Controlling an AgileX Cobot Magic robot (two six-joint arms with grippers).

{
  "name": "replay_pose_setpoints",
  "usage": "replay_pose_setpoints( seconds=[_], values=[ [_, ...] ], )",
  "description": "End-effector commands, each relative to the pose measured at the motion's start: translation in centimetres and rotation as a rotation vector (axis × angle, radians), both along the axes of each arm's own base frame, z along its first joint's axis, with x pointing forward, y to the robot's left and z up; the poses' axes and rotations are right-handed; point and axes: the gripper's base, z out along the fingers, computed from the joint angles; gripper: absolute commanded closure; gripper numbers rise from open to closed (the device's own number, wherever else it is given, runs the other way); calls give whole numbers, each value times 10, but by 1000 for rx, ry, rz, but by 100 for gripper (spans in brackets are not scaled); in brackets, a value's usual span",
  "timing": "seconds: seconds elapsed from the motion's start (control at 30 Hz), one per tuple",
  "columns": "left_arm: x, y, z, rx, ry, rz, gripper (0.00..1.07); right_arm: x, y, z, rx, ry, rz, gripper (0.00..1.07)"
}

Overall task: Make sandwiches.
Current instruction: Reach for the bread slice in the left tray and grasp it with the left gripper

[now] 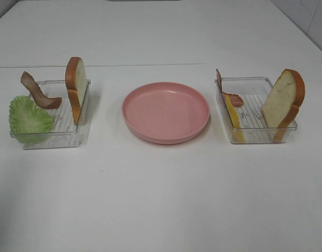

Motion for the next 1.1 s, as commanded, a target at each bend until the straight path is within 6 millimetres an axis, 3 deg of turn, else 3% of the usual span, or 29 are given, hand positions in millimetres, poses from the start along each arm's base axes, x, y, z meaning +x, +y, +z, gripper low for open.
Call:
replay_pose_setpoints(
  seconds=[0.03,0.07,0.1,0.13,0.17,0.2,0.27,0.3,0.37,0.4,0.47,0.5,0.57,0.63,0.67,0.7,0.73,0.8,0.87,1.1],
  values=[
    [24,2,4,2,139,-2,6,-4,0,0,-11,-39,-2,11],
    [54,4,10,13,167,-8,6,-4,0,0,-11,-39,-2,11],
    [54,4,10,13,167,-8,6,-4,0,0,-11,-39,-2,11],
    [66,5,11,24,179,-12,6,-4,0,0,-11,-39,-2,11],
    [97,7,12,36,205,-16,6,-4,0,0,-11,-39,-2,11],
    [97,7,12,36,205,-16,6,-4,0,0,-11,-39,-2,11],
    [139,8,7,28,243,-18,6,-4,0,0,-11,-39,-2,11],
    [139,8,7,28,243,-18,6,-4,0,0,-11,-39,-2,11],
    [177,3,-4,26,276,-21,6,-4,0,0,-11,-39,-2,11],
    [177,3,-4,26,276,-21,6,-4,0,0,-11,-39,-2,11],
    [211,-11,-15,39,297,-53,6,-4,0,0,-11,-39,-2,11],
    [211,-11,-15,39,297,-53,6,-4,0,0,-11,-39,-2,11],
    [240,-30,-32,42,326,-93,6,-4,0,0,-11,-39,-2,11],
    [247,-36,-36,43,329,-105,6,-4,0,0,-11,-39,-2,11],
    [262,-51,-44,43,332,-128,6,-4,0,0,-11,-39,-2,11],
    [262,-51,-44,43,332,-128,6,-4,0,0,-11,-39,-2,11],
    [274,-66,-50,42,328,-146,6,-4,0,0,-11,-39,-2,11],
    [279,-72,-55,39,333,-150,6,-4,0,0,-11,-39,-2,11],
    [292,-90,-67,36,342,-163,6,-4,0,0,-11,-39,-2,11],
    [307,-115,-99,35,395,-175,6,-4,0,0,-11,-39,-2,11]
  ],
)
